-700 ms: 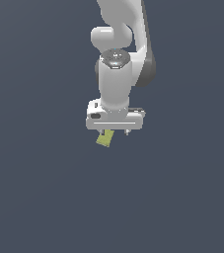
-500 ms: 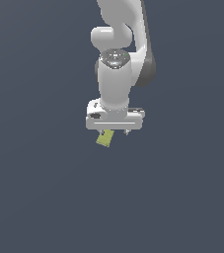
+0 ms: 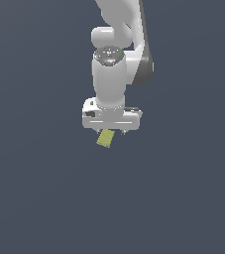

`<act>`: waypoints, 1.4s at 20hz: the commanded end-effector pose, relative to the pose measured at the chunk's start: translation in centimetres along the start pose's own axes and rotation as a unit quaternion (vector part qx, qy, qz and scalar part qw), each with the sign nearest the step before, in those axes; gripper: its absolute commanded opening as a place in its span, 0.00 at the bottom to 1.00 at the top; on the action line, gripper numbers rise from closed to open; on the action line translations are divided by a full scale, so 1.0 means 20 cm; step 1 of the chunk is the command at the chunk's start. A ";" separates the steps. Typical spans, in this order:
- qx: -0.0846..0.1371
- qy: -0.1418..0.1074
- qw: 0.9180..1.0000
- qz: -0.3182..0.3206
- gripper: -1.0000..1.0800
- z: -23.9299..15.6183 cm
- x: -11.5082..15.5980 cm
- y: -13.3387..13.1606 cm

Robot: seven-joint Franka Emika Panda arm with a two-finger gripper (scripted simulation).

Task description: Pick up the object and move it to a goal position.

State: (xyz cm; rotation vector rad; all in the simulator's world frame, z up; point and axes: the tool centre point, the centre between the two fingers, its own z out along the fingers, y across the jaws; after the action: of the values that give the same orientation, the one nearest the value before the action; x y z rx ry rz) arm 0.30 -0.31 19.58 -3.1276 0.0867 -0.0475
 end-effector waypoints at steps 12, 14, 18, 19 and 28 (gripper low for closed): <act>0.000 -0.002 1.000 0.016 0.96 0.11 -0.06 0.02; 0.000 -0.003 1.000 0.024 0.96 0.16 -0.09 0.04; -0.001 -0.006 0.999 0.044 0.96 0.29 -0.17 0.07; -0.001 -0.007 0.999 0.050 0.96 0.33 -0.20 0.08; -0.006 -0.012 0.995 0.097 0.96 0.59 -0.42 0.16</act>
State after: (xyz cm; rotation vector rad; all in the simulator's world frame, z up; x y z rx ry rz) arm -7.34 -2.82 8.23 -3.1139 0.3702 -0.0065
